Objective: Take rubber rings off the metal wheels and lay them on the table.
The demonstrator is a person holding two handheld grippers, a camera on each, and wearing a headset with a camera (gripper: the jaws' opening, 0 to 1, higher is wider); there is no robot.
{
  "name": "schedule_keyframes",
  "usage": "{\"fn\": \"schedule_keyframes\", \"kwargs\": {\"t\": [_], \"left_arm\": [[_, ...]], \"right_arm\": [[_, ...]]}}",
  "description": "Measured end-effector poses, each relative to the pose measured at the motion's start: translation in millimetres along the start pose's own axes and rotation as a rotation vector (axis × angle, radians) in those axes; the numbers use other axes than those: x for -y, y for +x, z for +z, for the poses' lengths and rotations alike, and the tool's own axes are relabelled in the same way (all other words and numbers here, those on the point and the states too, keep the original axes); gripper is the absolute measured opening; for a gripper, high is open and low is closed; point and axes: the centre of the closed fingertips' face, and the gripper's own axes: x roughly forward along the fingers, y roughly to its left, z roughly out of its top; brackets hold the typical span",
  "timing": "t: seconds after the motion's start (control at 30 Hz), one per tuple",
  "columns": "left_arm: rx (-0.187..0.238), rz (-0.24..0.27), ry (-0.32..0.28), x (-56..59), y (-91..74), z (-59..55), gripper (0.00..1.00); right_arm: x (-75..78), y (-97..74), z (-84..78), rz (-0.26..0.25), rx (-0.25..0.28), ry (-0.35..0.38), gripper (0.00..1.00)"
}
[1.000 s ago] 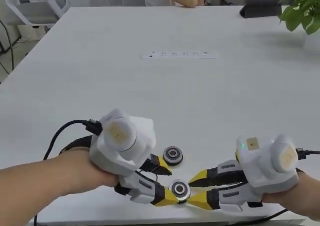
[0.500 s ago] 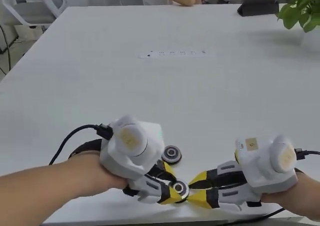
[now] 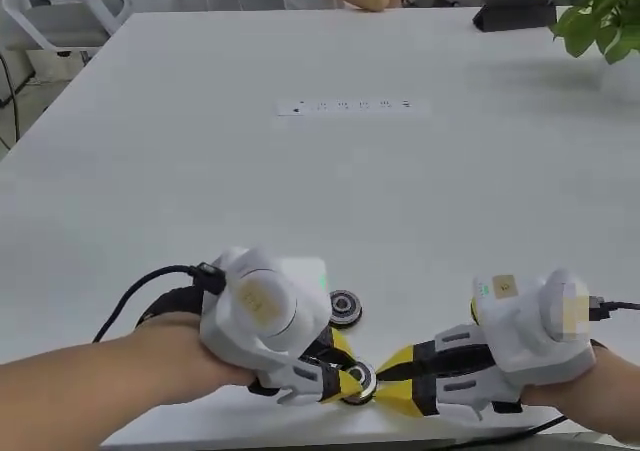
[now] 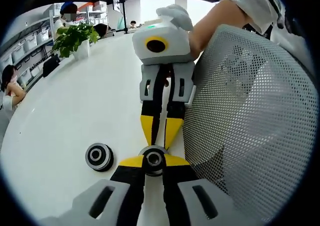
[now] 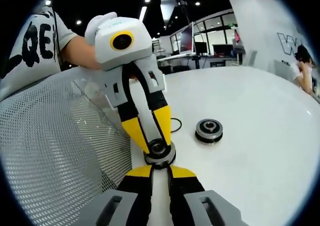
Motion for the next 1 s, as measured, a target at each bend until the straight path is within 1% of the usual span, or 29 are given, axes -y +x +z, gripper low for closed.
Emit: {"fn": "schedule_keyframes", "kwargs": {"t": [0.07,0.1,0.13,0.17,0.4,0.47,0.53,0.57,0.83,0.9,1.0], "left_arm": [[-0.001,0.000,-0.002,-0.6,-2.1,-1.1,0.08],[0.000,0.000,-0.002,-1.1,-2.6,-1.3,0.08],[0.005,-0.001,-0.003,-0.8,-2.3,-1.1,0.08],[0.007,0.000,-0.004,-0.9,-2.5,-1.0,0.08],[0.016,0.004,-0.001,0.2,-2.9,-1.0,0.07],[0.016,0.008,-0.001,0.2,-3.0,-1.0,0.07],[0.015,0.010,-0.001,0.4,-3.2,-1.2,0.07],[0.015,0.011,-0.001,0.0,-3.5,-1.4,0.07],[0.014,0.011,-0.002,-0.2,-4.1,-1.9,0.07],[0.015,0.012,-0.003,-0.2,-4.2,-2.1,0.07],[0.016,0.011,-0.004,-0.2,-4.4,-2.4,0.07]], "right_arm": [[-0.6,-0.1,-0.5,0.002,-0.003,0.005,0.07],[-1.1,-0.2,-0.9,0.005,-0.006,0.006,0.05],[-2.7,1.1,-3.6,0.015,-0.021,0.009,0.01],[-3.6,2.1,-2.4,0.010,-0.014,0.006,0.00],[-4.5,1.4,-3.4,0.013,-0.020,0.029,0.00],[-3.1,0.3,-2.8,0.004,-0.016,0.029,0.03],[-1.8,-1.5,-0.1,-0.005,-0.001,0.028,0.08],[-1.3,-2.5,2.4,-0.009,0.011,0.028,0.08],[1.2,3.6,3.5,-0.021,0.007,0.000,0.19],[-0.1,5.2,4.6,-0.018,0.012,0.003,0.20],[-0.4,5.8,4.5,-0.014,0.010,-0.010,0.20]]}}
